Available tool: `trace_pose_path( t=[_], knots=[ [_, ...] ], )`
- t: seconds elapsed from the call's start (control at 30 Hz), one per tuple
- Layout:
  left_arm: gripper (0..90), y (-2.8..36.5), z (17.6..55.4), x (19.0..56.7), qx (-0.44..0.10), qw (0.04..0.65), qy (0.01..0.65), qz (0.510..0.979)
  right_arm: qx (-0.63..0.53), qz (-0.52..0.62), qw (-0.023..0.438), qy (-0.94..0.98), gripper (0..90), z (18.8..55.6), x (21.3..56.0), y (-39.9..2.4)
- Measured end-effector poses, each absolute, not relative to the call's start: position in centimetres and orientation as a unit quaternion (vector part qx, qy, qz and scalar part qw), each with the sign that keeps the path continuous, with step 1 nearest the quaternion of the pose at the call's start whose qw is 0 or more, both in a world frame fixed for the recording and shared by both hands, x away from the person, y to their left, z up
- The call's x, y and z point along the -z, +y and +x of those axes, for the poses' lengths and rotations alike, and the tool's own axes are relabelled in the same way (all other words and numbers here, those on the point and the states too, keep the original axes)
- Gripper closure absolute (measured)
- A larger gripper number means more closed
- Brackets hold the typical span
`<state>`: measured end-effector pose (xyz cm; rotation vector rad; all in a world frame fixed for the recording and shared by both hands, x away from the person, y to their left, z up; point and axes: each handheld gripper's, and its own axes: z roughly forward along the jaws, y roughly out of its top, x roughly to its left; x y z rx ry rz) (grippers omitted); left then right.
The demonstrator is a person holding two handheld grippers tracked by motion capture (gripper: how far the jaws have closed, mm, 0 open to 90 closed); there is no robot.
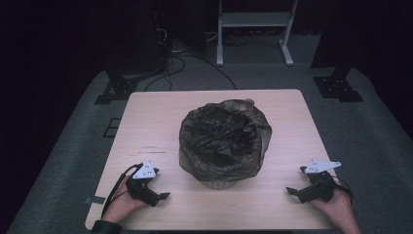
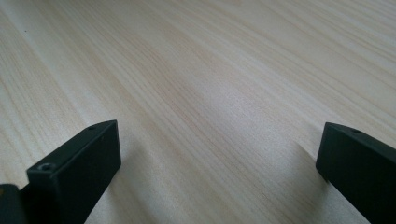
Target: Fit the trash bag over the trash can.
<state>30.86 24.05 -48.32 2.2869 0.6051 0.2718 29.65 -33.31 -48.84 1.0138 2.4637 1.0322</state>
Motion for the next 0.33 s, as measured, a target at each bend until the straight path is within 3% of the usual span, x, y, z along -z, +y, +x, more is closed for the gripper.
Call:
trace_pose_path(
  t=[0.33],
  knots=[
    [0.0, 24.05, 30.27, 48.32, -0.118, 0.367, 0.266, 0.883, -0.357, 0.352, 0.142, 0.853, 0.0, 29.62, 48.84, -33.31]
  ],
)
